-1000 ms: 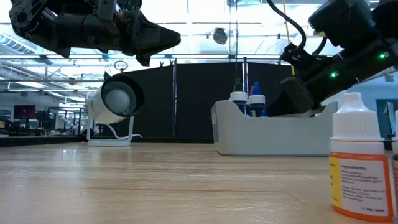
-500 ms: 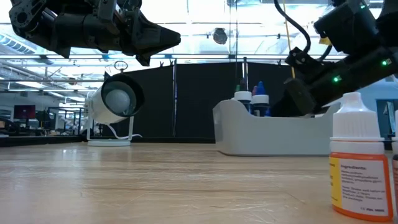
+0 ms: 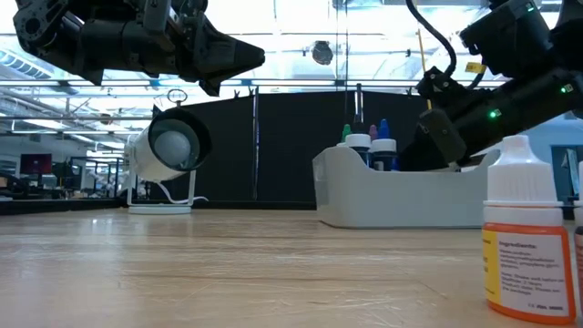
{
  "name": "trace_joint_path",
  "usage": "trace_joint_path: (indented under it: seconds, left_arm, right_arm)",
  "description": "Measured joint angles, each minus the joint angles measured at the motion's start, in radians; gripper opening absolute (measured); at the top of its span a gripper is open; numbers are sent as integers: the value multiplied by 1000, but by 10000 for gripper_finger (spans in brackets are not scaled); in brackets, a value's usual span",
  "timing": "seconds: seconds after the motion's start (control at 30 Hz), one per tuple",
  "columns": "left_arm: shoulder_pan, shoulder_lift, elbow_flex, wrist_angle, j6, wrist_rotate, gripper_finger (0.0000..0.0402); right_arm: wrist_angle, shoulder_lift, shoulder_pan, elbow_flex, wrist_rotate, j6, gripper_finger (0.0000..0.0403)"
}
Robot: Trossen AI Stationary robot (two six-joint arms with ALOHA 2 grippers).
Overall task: Pick & Place food coloring
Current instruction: Put the small yellow food coloring bottle into the gray bin
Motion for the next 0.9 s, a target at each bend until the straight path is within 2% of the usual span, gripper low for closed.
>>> trace_joint_path:
  seconds: [0.23,0.5,0.57,0.8,0.9]
  left_arm:
    - [0,0,0,0,-1,0,49]
    - [0,0,0,0,-3,0,49]
    - [0,0,0,0,-3,0,49]
    - [0,0,0,-1,-4,0,49]
    - [0,0,0,-2,-4,0,49]
  right_arm:
    - [23,0,0,0,2,-24,136]
    - [28,-94,0,0,7,-125,147]
    - [1,-138,0,0,11,-142,144]
    - [-223,-342,42,0,156,-196,132]
    - [-350,-455,93,0,156,-183,114]
